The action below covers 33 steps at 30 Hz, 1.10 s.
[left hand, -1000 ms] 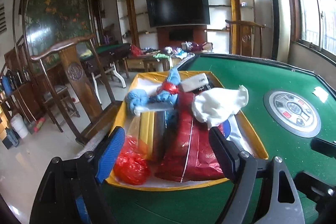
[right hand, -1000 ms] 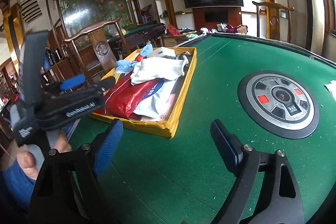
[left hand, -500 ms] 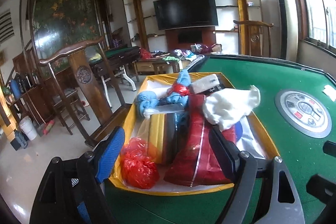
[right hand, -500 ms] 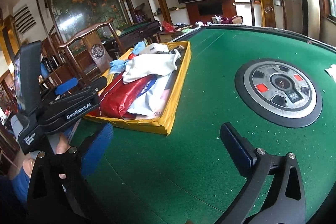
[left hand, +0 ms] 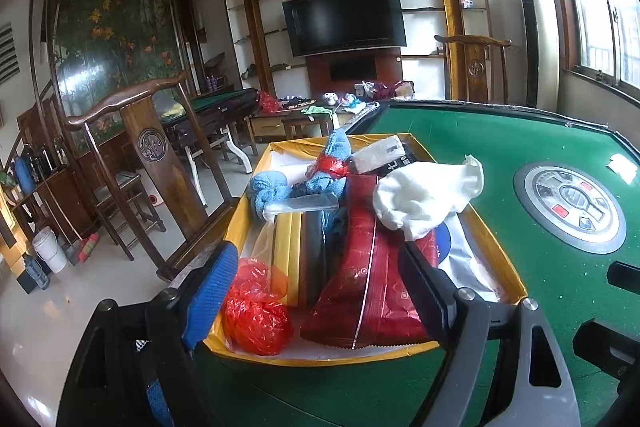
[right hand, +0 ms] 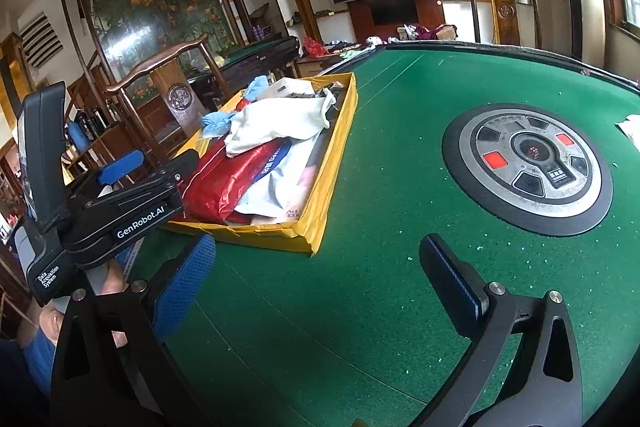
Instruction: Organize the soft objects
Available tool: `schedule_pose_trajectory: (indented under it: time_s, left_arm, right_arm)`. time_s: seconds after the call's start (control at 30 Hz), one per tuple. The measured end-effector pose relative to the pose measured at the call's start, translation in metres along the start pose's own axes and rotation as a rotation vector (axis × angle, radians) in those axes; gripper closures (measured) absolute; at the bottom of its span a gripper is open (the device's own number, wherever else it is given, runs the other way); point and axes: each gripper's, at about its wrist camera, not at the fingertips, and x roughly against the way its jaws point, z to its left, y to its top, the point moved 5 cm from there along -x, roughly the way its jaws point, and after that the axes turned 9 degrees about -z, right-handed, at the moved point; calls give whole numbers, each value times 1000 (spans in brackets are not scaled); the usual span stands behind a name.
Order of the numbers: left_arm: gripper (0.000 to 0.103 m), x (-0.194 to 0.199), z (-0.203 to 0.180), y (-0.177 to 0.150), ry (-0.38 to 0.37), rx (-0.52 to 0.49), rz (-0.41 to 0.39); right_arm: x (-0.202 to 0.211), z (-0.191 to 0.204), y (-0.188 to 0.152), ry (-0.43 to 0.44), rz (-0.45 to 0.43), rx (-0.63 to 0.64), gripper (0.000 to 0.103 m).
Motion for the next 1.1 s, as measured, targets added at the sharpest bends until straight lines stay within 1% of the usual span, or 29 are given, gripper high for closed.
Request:
schedule_pose_trajectory:
  time_s: [0.17, 0.33, 1.1]
  left_arm:
    - [21, 0, 0, -1, -7, 2, 3]
    - [21, -1, -1, -3, 5, -10, 6]
    - [21, 1, 0, -2, 7, -10, 6]
  right_arm:
    - [4, 4, 2, 6, -16, 11, 0]
    - [5, 5, 2, 12, -17, 10, 0]
    - [4, 5, 0, -12, -12, 18, 0]
